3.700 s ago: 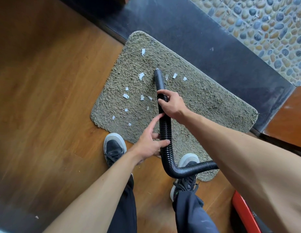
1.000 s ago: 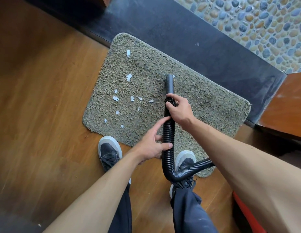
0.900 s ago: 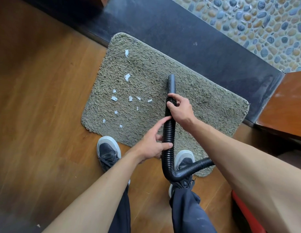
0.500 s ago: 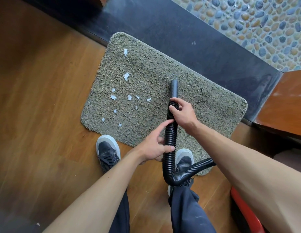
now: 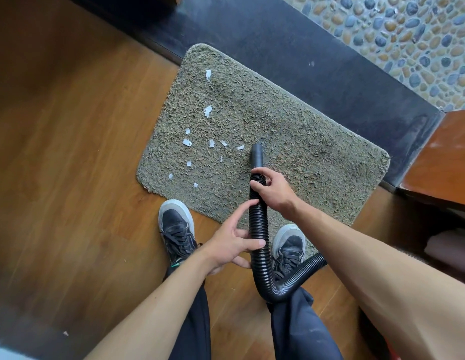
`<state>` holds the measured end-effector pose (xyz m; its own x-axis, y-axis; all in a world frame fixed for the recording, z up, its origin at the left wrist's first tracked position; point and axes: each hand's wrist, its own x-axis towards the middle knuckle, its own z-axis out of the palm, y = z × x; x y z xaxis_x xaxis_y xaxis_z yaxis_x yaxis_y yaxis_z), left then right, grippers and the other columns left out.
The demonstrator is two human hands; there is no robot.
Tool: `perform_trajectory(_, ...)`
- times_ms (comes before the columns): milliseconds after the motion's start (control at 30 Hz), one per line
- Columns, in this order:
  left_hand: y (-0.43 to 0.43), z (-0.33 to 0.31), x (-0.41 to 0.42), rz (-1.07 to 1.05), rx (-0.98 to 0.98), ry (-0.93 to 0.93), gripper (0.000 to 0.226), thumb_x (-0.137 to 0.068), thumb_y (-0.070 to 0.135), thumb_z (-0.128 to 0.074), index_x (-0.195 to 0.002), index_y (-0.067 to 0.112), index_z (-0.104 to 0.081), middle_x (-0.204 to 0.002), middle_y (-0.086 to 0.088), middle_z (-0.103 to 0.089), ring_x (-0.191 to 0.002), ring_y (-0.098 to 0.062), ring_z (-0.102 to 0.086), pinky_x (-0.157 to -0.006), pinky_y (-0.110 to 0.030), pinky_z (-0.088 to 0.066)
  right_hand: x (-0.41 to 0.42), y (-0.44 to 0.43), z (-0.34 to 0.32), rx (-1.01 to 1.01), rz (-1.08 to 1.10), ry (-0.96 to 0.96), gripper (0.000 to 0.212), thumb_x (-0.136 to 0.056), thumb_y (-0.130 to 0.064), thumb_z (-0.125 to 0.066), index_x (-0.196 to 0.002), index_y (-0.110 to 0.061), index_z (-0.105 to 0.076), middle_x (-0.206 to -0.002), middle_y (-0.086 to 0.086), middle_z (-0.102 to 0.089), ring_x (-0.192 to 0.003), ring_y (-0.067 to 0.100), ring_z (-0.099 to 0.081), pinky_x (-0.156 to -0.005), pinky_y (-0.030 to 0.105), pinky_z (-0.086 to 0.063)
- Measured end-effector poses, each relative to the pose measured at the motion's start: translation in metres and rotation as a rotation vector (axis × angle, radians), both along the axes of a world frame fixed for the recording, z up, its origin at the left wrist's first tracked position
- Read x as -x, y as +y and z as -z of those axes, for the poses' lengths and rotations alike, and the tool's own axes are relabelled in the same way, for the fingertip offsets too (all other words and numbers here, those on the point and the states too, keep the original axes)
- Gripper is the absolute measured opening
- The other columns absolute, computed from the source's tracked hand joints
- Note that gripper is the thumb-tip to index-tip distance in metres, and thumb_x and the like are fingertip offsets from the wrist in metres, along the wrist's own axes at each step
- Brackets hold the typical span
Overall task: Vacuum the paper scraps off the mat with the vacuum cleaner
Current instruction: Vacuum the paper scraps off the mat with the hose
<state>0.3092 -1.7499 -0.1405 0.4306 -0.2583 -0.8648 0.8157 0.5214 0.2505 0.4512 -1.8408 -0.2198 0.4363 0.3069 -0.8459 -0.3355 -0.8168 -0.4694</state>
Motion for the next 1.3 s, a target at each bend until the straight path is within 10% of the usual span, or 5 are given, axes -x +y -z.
perform_trajectory(333,0.013,0.003,0.031,-0.082,0.008,-0.006,0.081,-0.089,0.002,-0.068,-0.136,0.06,-0.036,-0.111,-0.01,-0.073,-0.097,-0.025,-0.071,-0.078,-0.051,-0.059,0.025,0.028,0.002,0.004,-0.059,-0.002,0.051,-0.067,-0.046,-0.062,-0.116,-0.034,-0.067,-0.095,0.002,-0.072,-0.089,0.024,-0.071,-0.091,0.049,-0.055)
perform_trajectory(1300,0.056,0.005,0.055,-0.049,-0.033,-0.029,0.08,-0.091,0.002,-0.065,-0.137,0.06,-0.036,-0.102,-0.009,-0.071,-0.09,-0.021,-0.07,-0.085,-0.06,-0.055,0.051,0.071,-0.002,-0.003,-0.081,-0.084,0.033,-0.088,-0.022,-0.063,-0.121,-0.026,-0.065,-0.099,0.003,-0.069,-0.09,0.023,-0.069,-0.093,0.045,-0.054)
